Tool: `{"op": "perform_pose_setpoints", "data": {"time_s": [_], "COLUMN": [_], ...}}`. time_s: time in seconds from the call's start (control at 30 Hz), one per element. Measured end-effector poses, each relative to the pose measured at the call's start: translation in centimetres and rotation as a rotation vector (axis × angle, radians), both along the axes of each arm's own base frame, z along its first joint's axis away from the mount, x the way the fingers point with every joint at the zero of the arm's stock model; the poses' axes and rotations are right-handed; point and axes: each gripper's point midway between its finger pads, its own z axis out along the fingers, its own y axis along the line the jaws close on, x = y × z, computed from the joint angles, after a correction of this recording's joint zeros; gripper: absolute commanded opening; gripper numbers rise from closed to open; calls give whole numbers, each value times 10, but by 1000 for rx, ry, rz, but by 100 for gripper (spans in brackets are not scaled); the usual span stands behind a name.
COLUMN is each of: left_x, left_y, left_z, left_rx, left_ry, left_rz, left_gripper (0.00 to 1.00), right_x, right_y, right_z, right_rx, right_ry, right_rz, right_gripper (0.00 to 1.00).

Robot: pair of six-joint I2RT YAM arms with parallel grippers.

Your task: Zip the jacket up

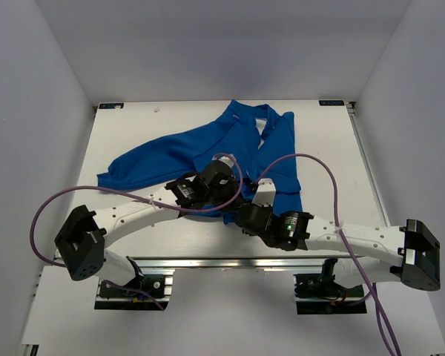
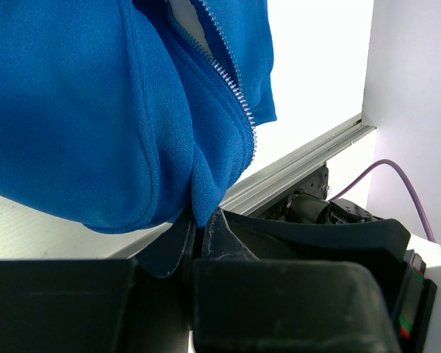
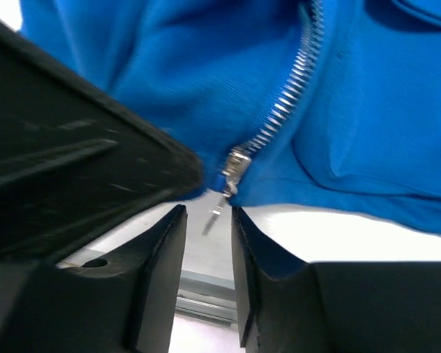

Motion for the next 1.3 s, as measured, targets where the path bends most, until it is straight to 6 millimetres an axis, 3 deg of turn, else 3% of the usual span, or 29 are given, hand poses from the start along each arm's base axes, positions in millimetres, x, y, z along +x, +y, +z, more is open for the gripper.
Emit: {"op": "perform_pose_setpoints", "data": {"time_s": [0.3, 0.4, 0.53, 0.7, 1.3], "left_x": [0, 0, -1, -1, -3], "left_y": [3, 3, 4, 5, 13], "left_z": [-1, 1, 3, 1, -6], "left_rx": [0, -7, -14, -10, 45], "left_ry": [-2, -7, -12, -9, -46], "left_rz": [6, 6, 6, 6, -42], "left_gripper": [0, 0, 0, 0, 0], "right_x": [3, 4, 6, 5, 9], "right_y": [7, 6, 3, 0, -10], "right_z": [3, 5, 6, 7, 28], "right_rx": [-3, -10, -9, -9, -104], "right_ry": [-7, -5, -7, -6, 54], "right_rz": [5, -19, -46, -54, 263], "right_gripper": [38, 30, 11, 0, 0]}}
